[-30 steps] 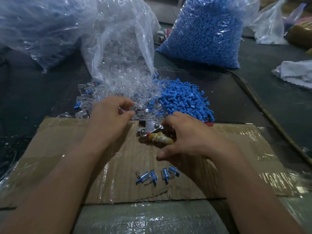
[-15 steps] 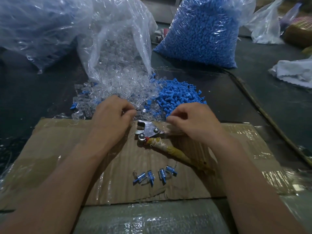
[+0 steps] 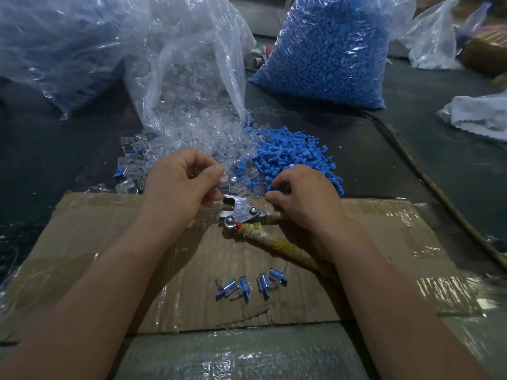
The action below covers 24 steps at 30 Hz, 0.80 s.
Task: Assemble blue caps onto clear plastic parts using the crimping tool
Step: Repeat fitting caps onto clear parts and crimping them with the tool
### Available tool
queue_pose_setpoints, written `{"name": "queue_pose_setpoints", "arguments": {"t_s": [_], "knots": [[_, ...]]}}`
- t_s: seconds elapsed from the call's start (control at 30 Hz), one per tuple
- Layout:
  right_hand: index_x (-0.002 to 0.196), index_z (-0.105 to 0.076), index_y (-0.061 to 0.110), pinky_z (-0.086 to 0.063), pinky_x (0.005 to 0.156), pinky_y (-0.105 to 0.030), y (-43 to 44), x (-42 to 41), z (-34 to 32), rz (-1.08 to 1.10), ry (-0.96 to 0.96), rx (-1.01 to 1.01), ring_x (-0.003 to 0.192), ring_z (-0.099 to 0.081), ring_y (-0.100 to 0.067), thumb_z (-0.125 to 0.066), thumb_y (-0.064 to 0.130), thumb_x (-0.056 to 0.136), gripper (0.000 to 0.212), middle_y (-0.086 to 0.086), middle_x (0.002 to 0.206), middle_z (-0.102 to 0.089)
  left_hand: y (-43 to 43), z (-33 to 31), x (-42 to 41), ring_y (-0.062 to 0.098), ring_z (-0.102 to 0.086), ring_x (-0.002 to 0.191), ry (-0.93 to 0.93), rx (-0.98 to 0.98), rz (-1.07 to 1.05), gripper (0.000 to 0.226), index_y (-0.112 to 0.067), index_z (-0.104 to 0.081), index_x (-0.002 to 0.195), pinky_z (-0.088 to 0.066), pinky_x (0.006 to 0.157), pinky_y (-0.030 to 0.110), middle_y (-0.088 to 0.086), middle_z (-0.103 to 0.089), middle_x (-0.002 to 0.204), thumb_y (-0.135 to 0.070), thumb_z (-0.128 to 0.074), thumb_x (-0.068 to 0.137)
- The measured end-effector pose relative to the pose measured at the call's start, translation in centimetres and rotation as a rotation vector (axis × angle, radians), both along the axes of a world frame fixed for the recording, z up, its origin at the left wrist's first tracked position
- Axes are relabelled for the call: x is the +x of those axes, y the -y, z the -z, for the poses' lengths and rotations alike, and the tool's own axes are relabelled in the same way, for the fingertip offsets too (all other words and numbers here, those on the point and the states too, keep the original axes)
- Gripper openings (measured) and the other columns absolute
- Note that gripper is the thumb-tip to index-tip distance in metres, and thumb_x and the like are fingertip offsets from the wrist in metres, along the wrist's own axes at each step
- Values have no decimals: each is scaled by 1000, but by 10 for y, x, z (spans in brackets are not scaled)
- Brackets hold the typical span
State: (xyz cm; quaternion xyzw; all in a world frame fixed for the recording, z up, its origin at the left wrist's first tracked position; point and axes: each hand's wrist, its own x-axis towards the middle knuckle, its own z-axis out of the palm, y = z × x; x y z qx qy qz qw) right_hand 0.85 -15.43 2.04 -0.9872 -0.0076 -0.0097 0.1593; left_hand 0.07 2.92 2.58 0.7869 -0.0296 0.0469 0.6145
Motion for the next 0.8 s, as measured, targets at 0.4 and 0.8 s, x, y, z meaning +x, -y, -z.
{"name": "queue_pose_setpoints", "arguments": {"t_s": [0.4, 0.8], "knots": [[83, -54, 24, -38, 60, -16, 5, -7, -5, 7, 157, 271, 68, -49, 0, -61, 30, 86, 10, 17, 72, -50, 2, -11, -7, 18, -63, 45, -136, -106, 83, 16, -4, -54, 71, -49, 40, 20, 11, -65, 54, 8, -62, 77], [81, -55, 31, -53, 73, -18, -9, -18, -17, -28, 123, 757, 76, -65, 0, -59, 7, 86, 25, 11, 79, -64, 6, -12, -11, 17, -67, 56, -99, -175, 180, 10, -6, -58, 81, -55, 52, 21, 11, -69, 70, 3, -61, 79]]}}
